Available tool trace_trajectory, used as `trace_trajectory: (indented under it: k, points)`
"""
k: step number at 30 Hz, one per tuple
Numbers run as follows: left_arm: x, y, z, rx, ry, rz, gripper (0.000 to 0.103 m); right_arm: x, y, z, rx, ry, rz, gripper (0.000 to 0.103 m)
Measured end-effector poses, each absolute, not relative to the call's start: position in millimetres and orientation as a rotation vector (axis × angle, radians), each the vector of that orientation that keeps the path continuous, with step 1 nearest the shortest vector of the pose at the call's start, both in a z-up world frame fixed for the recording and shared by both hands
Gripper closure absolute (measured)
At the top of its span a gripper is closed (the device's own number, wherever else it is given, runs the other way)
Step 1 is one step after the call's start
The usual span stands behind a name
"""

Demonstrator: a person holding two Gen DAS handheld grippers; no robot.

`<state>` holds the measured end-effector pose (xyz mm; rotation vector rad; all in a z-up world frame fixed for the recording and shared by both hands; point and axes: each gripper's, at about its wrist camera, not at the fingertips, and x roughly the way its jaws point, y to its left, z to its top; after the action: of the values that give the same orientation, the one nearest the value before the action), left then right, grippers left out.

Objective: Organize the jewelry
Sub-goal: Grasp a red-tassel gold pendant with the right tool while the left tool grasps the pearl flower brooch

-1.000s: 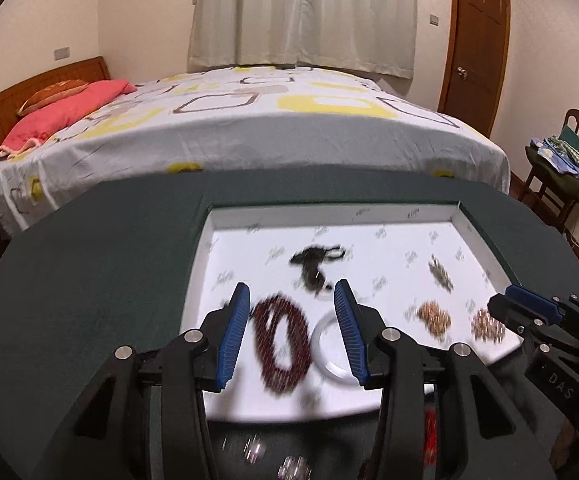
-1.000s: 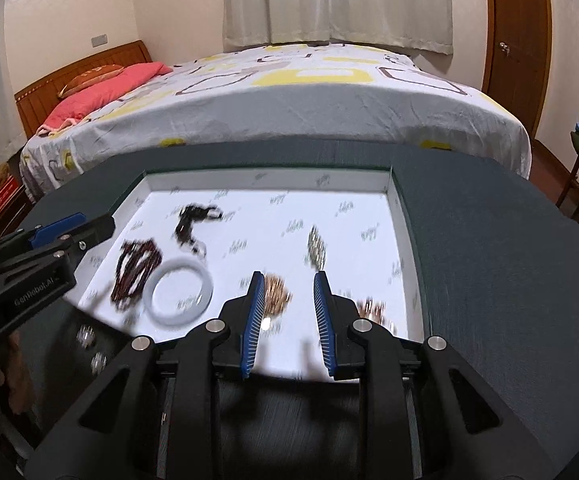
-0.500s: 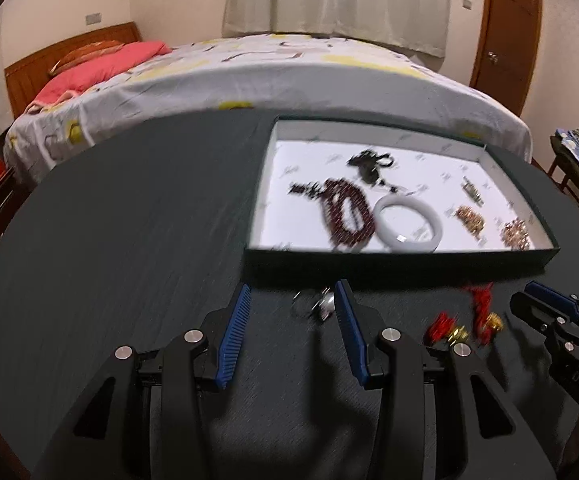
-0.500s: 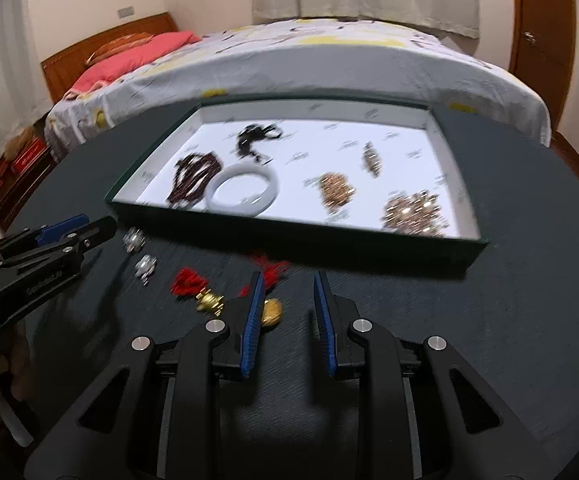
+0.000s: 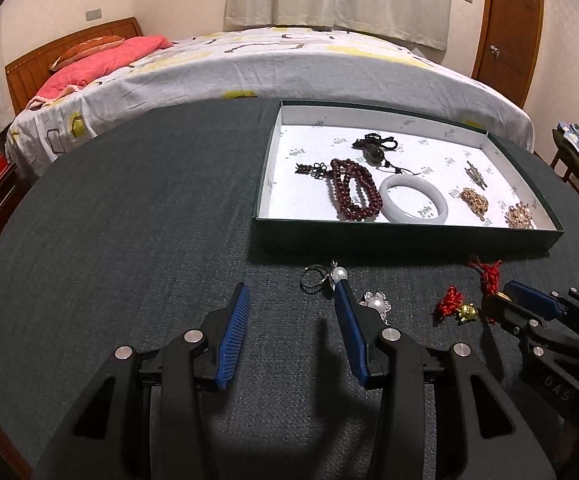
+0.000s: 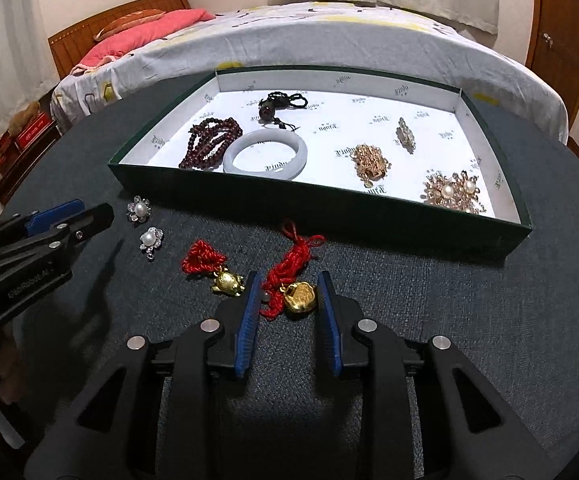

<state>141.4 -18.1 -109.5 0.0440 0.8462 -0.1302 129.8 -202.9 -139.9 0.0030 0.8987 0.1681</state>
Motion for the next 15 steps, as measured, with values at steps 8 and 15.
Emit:
trace_trajectory:
  k: [8,15]
  points:
    - [141.1,-19.4,-110.4,0.044,0.847,-0.132,0.059,126.9,-206.3,-140.0,0.002,0.893,0.170,0.076]
    - [140.4,-19.7,-112.7,0.042,0.855,-0.133,0.059,124.3,-209.6,-136.2,0.012,0.881,0.165,0.085]
